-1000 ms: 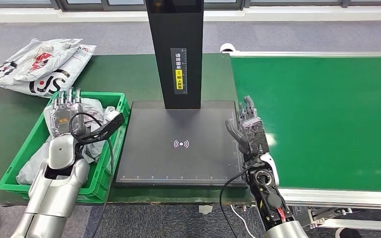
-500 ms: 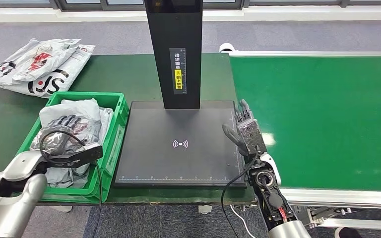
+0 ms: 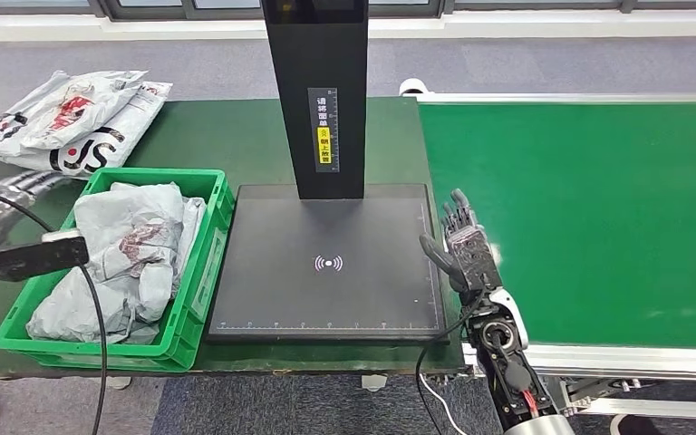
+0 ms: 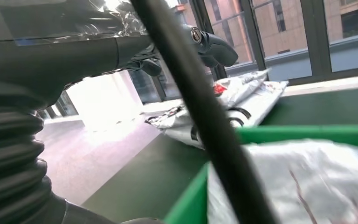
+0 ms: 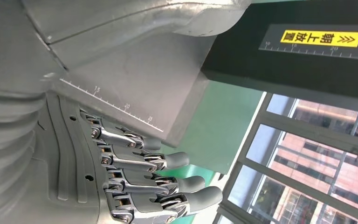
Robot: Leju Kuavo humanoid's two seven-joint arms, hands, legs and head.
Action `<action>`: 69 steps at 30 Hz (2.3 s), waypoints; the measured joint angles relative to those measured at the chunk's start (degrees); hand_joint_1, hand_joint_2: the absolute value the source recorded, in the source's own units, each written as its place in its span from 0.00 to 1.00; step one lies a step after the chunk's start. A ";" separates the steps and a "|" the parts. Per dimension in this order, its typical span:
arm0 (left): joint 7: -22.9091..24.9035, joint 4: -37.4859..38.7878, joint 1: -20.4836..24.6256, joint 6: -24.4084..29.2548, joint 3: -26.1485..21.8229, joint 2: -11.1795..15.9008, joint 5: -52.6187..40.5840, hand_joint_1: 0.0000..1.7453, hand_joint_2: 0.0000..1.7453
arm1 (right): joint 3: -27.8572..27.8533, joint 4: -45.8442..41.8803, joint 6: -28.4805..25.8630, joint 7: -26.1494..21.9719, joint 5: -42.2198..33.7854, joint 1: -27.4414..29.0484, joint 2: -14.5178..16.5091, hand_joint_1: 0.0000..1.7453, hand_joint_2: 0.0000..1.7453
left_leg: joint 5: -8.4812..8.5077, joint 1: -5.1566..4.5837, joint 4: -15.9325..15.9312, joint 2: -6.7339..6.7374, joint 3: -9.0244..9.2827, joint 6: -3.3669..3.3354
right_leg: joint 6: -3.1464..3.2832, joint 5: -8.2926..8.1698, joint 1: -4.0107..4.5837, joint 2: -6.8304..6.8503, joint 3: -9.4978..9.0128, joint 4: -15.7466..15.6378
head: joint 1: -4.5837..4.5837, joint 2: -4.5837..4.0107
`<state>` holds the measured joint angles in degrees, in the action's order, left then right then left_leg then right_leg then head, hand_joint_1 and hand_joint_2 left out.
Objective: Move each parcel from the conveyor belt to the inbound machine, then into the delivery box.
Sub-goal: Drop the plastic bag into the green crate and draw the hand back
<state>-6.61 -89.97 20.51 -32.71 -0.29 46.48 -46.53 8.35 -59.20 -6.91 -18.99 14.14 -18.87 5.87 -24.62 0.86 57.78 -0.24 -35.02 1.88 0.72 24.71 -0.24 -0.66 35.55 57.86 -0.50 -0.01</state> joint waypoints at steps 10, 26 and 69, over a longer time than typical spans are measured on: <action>-1.98 4.08 7.79 0.31 0.00 0.09 5.39 0.00 1.00 | -0.13 -2.61 0.15 1.07 0.16 -0.07 0.02 0.00 1.00 | 0.03 -0.01 0.01 -0.04 0.02 0.03 | 0.07 -0.01 -0.02 0.07 0.00 0.00 | 0.00 -0.01; -4.18 26.96 16.29 16.07 9.13 -24.97 20.53 0.00 1.00 | 0.71 -5.02 -2.61 -0.36 -3.39 -1.01 3.02 0.00 1.00 | 0.13 -0.12 0.05 -0.08 0.02 -0.05 | 0.02 -0.20 -0.19 0.14 -0.05 -0.01 | 0.00 0.00; -22.92 42.74 7.35 47.38 11.77 -65.99 43.35 0.00 1.00 | 8.09 -0.80 -23.25 -0.96 1.11 -0.01 10.54 0.00 1.00 | 0.08 -0.28 0.04 -0.29 -0.09 -0.25 | -0.14 -0.10 -0.31 0.38 -0.06 -0.01 | 0.02 -0.01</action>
<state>-29.53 -47.23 27.87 14.67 11.47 -19.51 -3.18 16.44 -60.00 -30.17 -19.95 15.25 -18.88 16.41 -24.54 0.57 57.82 -0.53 -35.11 1.62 0.58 24.61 -0.55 -0.28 35.49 57.84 -0.49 -0.02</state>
